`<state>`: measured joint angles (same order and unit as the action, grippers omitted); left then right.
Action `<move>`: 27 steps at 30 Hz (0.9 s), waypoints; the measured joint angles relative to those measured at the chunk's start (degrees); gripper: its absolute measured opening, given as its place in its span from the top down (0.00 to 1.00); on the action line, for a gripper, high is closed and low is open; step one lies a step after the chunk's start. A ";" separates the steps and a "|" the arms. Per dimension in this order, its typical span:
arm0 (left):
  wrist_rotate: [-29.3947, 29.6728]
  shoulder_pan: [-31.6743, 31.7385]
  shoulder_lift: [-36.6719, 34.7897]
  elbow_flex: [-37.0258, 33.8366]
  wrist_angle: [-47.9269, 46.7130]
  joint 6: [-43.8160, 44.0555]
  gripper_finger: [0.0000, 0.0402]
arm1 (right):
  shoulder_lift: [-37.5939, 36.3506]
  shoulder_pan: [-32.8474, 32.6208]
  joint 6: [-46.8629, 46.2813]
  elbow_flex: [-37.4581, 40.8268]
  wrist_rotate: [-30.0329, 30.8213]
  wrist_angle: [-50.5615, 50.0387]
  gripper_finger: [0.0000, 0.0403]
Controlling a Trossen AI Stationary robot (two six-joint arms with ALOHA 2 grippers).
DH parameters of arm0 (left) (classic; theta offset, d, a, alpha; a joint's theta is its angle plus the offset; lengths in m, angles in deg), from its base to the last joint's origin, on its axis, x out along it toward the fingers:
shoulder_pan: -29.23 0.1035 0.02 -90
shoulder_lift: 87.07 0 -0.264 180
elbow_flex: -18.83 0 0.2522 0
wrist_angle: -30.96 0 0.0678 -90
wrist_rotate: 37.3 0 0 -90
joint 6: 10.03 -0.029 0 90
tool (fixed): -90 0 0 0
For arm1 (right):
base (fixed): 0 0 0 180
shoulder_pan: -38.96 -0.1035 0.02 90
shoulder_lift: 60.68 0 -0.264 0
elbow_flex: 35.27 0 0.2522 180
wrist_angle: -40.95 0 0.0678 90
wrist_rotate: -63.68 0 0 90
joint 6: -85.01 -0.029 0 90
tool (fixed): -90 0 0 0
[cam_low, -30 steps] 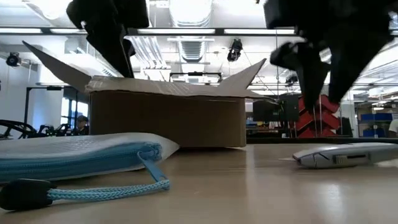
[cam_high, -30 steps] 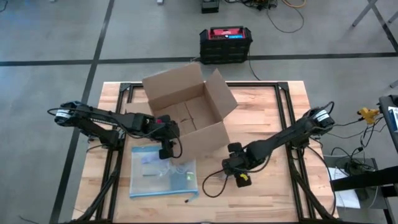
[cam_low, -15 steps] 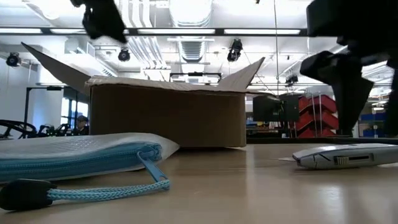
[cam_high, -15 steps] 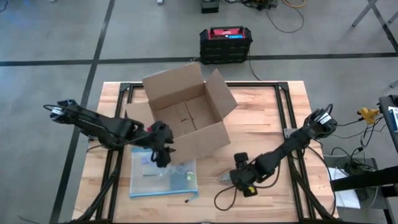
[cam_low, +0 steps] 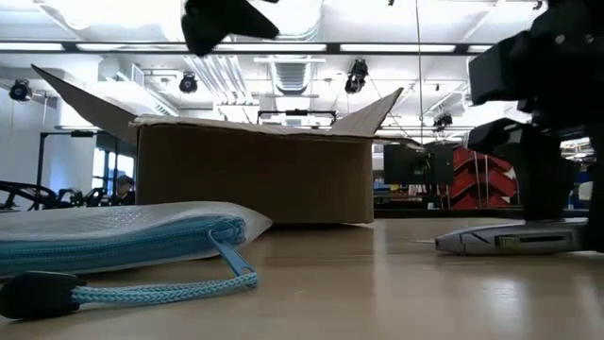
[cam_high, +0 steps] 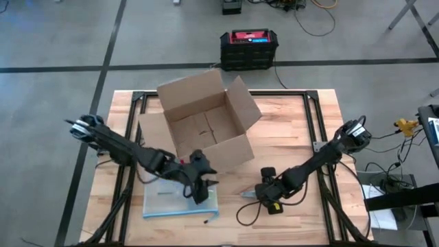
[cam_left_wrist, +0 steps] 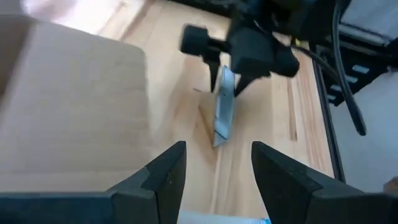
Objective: Unpack boxes
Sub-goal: Break down the cardboard box until it is fully flat
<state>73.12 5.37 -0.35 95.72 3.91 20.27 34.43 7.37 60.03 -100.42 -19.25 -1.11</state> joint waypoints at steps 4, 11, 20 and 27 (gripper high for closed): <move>0.10 -0.19 4.86 0.00 3.40 -1.93 0.61 | -0.04 0.41 -1.42 1.07 0.00 1.69 0.70; 1.54 -0.16 11.29 0.00 9.37 -8.73 0.58 | -0.17 0.97 -1.43 1.71 -2.31 2.71 0.75; -3.44 0.71 19.46 0.00 21.18 -8.38 0.49 | -0.24 1.76 -1.10 1.12 -3.91 3.30 0.75; -3.44 1.73 23.95 0.00 26.53 -10.31 0.45 | -0.17 2.03 -1.04 1.10 -4.09 3.98 0.75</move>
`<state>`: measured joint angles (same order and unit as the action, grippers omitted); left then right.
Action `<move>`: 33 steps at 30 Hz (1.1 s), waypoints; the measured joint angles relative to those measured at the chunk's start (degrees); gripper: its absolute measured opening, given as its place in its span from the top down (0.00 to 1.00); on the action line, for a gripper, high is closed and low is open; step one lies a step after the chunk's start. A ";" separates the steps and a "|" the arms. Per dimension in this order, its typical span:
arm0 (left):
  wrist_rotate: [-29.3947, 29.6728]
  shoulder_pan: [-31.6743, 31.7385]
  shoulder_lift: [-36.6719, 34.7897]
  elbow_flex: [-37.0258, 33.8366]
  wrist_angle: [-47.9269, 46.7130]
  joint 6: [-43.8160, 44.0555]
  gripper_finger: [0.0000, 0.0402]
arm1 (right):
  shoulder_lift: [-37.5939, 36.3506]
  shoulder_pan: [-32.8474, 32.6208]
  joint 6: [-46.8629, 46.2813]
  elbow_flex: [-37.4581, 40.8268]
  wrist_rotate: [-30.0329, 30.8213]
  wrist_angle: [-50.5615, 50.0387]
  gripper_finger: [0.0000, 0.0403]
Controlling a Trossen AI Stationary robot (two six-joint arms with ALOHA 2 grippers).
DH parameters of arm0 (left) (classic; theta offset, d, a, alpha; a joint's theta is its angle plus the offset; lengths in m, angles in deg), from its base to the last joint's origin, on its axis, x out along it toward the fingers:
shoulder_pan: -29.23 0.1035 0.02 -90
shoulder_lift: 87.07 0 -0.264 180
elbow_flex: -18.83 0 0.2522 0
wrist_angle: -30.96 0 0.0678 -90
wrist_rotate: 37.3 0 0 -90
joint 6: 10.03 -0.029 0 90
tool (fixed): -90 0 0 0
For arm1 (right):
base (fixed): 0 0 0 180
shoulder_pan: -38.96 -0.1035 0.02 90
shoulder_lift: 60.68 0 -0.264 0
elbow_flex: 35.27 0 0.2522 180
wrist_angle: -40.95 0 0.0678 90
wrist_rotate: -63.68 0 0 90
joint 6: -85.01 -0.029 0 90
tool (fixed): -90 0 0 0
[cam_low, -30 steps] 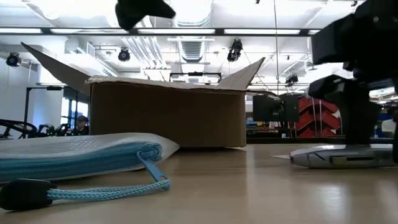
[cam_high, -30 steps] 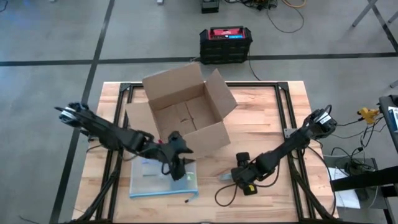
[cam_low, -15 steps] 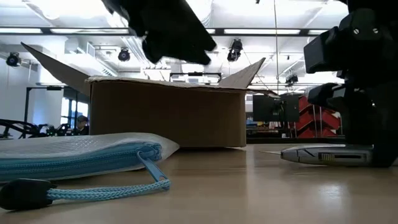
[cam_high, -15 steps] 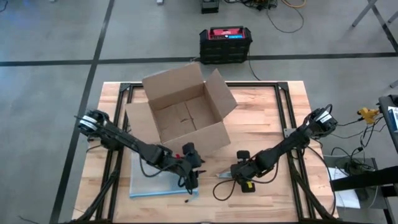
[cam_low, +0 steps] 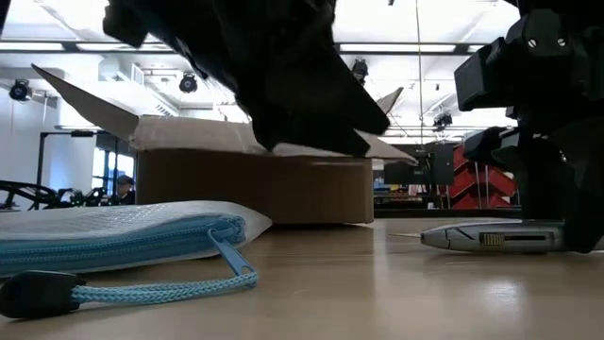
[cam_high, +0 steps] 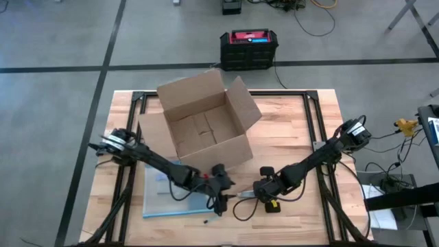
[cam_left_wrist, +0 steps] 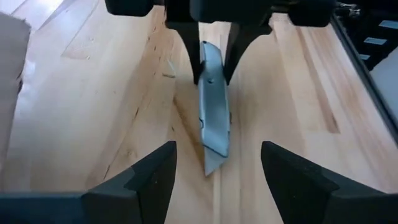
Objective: Unpack boxes
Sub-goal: Break down the cardboard box until it is fully flat
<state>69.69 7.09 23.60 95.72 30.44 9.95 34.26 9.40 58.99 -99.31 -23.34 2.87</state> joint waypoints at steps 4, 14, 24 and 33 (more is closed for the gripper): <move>0.01 0.14 2.17 0.00 3.17 -5.44 0.43 | 0.00 0.26 -0.01 0.00 -0.68 0.72 0.75; -0.03 1.25 4.53 0.02 4.98 -5.53 0.39 | -0.98 0.51 -0.37 -0.04 -0.88 1.34 0.75; -4.08 1.23 5.84 0.02 10.48 -4.56 0.41 | -1.01 2.65 -0.17 -0.04 -0.61 1.25 0.75; -0.56 2.21 11.69 0.85 11.82 -4.46 0.39 | -1.05 2.98 0.34 -0.04 -0.85 1.30 0.75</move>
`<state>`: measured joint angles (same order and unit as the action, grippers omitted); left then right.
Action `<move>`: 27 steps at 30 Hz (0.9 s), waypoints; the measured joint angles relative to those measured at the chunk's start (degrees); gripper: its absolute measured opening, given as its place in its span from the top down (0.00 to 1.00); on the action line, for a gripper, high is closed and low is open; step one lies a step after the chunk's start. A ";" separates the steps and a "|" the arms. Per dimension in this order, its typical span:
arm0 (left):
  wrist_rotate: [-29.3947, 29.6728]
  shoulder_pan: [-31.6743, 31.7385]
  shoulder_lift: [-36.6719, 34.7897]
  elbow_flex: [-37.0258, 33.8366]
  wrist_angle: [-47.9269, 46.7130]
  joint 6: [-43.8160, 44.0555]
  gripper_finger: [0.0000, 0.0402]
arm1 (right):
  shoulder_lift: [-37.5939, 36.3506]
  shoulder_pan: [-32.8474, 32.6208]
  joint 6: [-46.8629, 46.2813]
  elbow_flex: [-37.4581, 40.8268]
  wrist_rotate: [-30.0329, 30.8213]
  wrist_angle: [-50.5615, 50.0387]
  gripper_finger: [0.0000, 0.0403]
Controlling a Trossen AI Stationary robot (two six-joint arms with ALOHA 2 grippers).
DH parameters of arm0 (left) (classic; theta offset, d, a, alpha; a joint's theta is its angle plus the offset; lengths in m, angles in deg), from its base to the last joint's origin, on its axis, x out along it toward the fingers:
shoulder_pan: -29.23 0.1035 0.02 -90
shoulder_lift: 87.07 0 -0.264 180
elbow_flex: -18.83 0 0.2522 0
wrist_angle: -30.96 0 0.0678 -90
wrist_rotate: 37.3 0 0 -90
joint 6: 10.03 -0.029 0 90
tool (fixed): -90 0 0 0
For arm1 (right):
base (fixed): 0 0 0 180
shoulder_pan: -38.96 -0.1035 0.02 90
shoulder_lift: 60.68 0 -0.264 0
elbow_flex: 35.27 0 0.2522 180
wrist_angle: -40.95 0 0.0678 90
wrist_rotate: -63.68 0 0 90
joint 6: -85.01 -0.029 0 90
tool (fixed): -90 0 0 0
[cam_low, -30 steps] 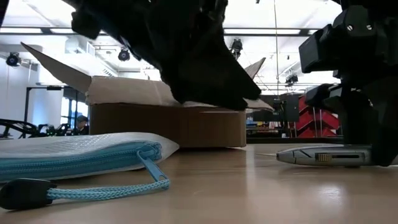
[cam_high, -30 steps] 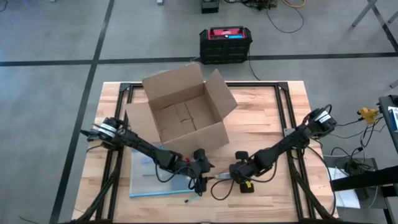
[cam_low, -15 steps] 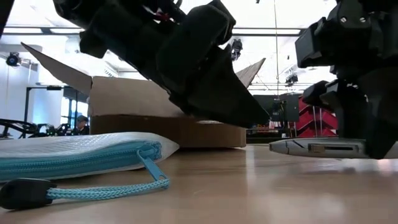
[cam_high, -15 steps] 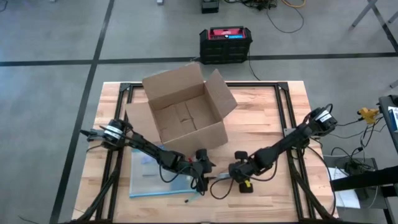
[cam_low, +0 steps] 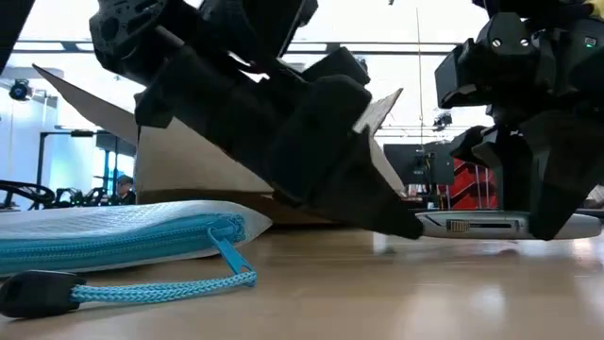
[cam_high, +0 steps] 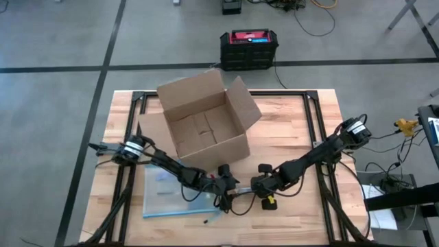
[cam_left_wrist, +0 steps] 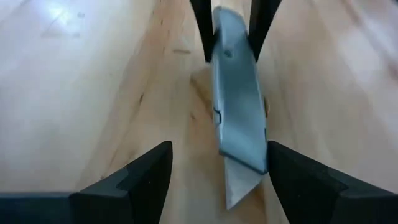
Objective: Unpack boxes
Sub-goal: Break down the cardboard box until it is fully flat
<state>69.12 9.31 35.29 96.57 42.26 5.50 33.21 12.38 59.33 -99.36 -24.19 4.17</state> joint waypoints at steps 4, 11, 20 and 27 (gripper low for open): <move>-2.06 -0.04 1.83 3.24 0.17 -0.02 0.35 | -0.02 -0.01 0.19 0.00 -0.72 0.21 0.75; -2.46 0.36 5.30 10.62 -7.81 -1.89 0.36 | -0.04 0.12 0.27 -0.02 -1.15 0.60 0.75; -2.49 0.55 4.43 12.38 -14.47 -3.63 0.46 | -0.04 0.12 0.19 -0.02 -1.32 0.32 0.75; -2.47 0.98 3.95 12.86 -16.69 -1.37 0.55 | -0.04 0.12 0.81 -0.02 -1.84 -0.03 0.75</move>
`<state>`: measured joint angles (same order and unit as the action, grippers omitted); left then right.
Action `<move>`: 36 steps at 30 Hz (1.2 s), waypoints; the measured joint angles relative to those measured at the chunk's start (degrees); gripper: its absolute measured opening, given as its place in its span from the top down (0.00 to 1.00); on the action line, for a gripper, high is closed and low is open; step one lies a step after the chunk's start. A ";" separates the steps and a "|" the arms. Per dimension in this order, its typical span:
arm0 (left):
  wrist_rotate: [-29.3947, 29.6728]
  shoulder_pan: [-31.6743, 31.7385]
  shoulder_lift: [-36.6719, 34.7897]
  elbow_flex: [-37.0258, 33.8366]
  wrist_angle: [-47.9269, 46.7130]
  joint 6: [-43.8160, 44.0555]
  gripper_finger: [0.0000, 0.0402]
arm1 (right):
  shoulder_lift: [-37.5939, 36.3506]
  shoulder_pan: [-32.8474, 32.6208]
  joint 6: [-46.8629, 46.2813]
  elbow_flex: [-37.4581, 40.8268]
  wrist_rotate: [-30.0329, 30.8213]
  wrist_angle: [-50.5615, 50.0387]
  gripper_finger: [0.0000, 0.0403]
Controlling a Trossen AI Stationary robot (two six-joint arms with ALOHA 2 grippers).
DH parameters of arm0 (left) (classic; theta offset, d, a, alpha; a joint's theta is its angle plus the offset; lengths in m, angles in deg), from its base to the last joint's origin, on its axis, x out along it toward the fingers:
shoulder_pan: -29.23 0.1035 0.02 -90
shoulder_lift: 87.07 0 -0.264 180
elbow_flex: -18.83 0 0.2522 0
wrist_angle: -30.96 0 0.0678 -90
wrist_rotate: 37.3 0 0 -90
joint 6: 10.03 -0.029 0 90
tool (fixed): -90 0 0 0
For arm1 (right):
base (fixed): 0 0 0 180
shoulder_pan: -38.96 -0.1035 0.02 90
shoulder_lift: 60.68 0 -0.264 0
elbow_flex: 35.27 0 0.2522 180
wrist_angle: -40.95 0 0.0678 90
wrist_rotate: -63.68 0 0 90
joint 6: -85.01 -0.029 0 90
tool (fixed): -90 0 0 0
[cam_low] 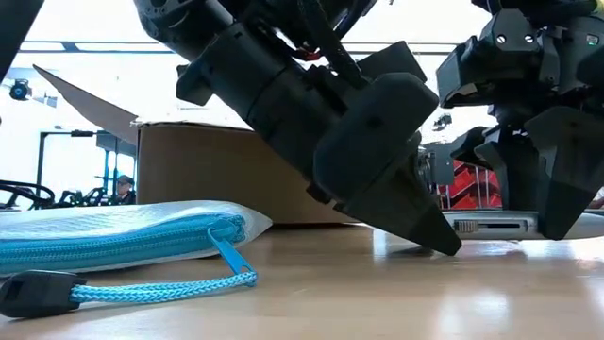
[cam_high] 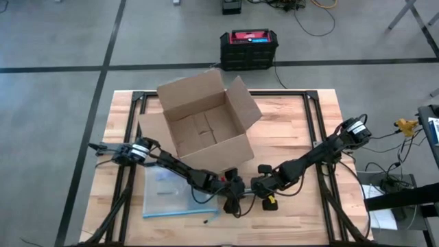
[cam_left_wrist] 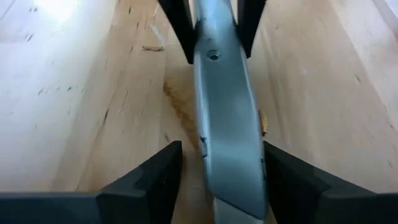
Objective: Unpack boxes
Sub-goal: Break down the cardboard box until it is fully flat
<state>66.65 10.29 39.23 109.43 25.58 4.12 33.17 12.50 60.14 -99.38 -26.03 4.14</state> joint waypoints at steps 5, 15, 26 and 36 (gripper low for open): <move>-1.31 0.33 0.00 0.00 0.07 1.62 0.65 | 0.00 0.07 0.16 0.00 0.17 -0.65 0.75; -3.15 0.62 0.00 0.24 -0.20 3.51 0.75 | -0.02 0.24 0.59 0.00 -0.43 -0.73 0.75; -4.11 0.84 -1.11 0.55 -5.91 3.89 0.75 | -0.14 0.24 0.60 -0.02 -0.39 -0.19 0.56; -4.19 1.25 -3.10 0.39 -11.93 1.66 0.75 | -5.16 0.35 0.56 -0.02 -0.30 -0.24 0.55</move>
<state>62.46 11.53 36.13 109.82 13.65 5.78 28.00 12.85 60.70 -99.40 -26.33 3.90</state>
